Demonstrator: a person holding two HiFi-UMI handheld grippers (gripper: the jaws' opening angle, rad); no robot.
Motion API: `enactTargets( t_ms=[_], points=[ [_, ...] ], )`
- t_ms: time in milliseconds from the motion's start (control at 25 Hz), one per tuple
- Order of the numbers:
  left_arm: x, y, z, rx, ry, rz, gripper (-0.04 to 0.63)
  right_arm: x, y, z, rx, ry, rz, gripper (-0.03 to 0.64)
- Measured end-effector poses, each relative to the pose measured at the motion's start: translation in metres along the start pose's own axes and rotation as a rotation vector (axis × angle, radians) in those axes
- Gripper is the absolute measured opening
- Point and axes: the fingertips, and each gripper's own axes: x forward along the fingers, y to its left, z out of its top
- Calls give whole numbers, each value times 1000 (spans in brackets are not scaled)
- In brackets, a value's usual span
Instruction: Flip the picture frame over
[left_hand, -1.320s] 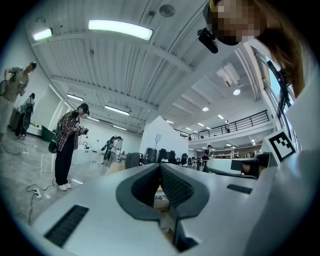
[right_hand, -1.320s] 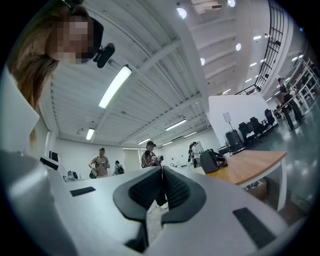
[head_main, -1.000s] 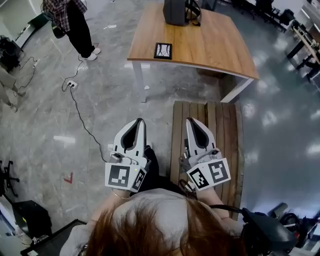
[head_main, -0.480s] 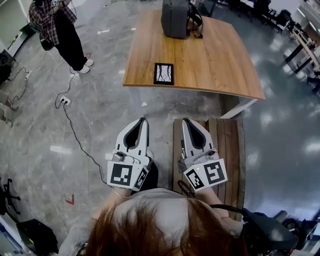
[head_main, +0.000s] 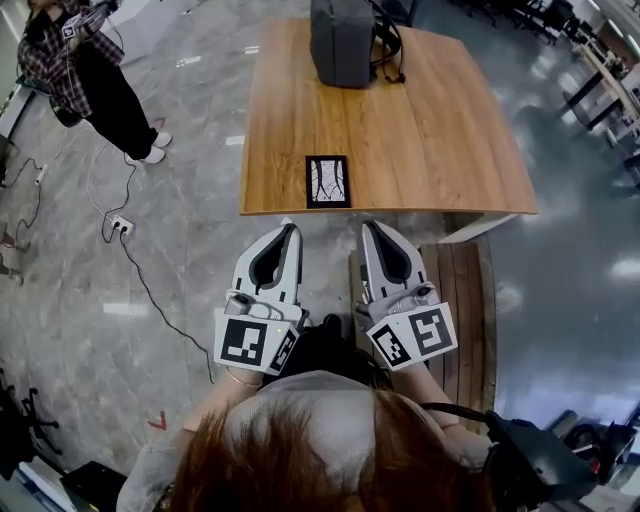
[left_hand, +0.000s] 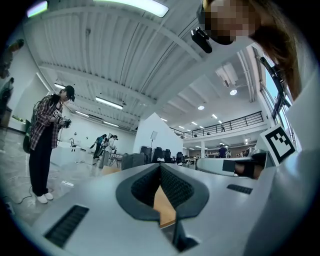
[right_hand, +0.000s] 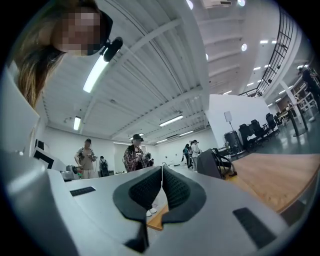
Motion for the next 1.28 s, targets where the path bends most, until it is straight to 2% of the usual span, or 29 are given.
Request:
enactTargets(
  t_ms=[400, 600, 800, 1040, 1200, 1280],
  points=[
    [28, 26, -19, -26, 39, 53, 6, 38, -25, -45, 36, 128, 54, 17],
    [31, 32, -32, -37, 72, 67, 6, 57, -52, -84, -58, 280, 2, 17],
    [32, 42, -49, -48, 108, 85, 6, 76, -74, -128, -168, 375, -56, 20],
    [33, 51, -58, -59, 131, 99, 6, 88, -89, -179, -202, 473, -140, 195],
    [34, 58, -66, -64, 150, 99, 6, 92, -98, -205, -197, 504, -186, 206],
    [33, 61, -70, -66, 160, 97, 6, 93, -110, -218, -146, 512, -241, 206]
  ],
)
